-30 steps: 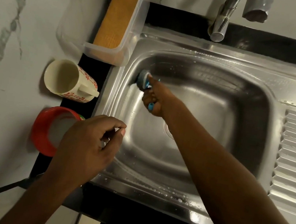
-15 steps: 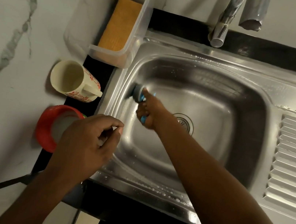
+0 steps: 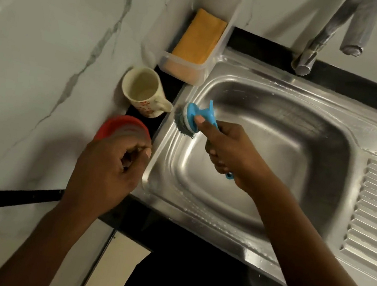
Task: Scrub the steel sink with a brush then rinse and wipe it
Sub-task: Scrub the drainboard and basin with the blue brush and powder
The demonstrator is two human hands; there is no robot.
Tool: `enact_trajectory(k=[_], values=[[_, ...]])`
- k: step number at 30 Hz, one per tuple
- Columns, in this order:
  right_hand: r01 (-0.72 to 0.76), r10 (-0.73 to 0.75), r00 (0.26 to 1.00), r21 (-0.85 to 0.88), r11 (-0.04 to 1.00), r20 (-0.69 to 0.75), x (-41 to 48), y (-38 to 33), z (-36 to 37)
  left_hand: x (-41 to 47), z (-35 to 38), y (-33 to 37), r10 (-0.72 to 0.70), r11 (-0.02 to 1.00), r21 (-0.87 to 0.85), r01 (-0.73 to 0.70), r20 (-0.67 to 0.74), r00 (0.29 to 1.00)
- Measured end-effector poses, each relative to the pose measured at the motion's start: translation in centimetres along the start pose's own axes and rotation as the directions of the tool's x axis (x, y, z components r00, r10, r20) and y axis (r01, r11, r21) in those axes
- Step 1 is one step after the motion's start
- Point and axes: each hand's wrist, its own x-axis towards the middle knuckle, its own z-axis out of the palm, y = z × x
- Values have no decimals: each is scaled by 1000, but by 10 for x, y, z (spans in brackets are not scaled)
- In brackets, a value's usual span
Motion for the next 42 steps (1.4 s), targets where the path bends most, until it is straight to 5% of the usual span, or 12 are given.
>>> enact_trajectory(k=[3,9,18,24,28,34,40,42], values=[[184,-189,982,-308,933,15,-5,-17,20,-12,-11,-9,-57,998,33,59,-74,996],[434,-410,887,-686,584,212,9,-19,68,-38,-30,-26,-110,991,65,120,-146,983],[456,-359,858,-865,208,366,36,-14,117,-54,-29,-32,-190,981,11,194,-157,969],[481,-339,845,-866,140,414,51,-16,129,-56,-29,-34,-180,982,22,185,-153,972],[501,-315,845,-847,179,433,50,-16,128,-53,-28,-34,-179,983,14,182,-126,976],[470,-381,875,-713,521,299,16,-27,97,-49,-26,-32,-141,988,40,146,-117,983],[134,-62,984,-460,878,169,-13,4,8,-39,-12,-21,-119,992,23,121,-76,990],[-9,60,992,-402,916,113,-8,34,-16,-34,-3,-16,-97,995,23,99,-50,994]])
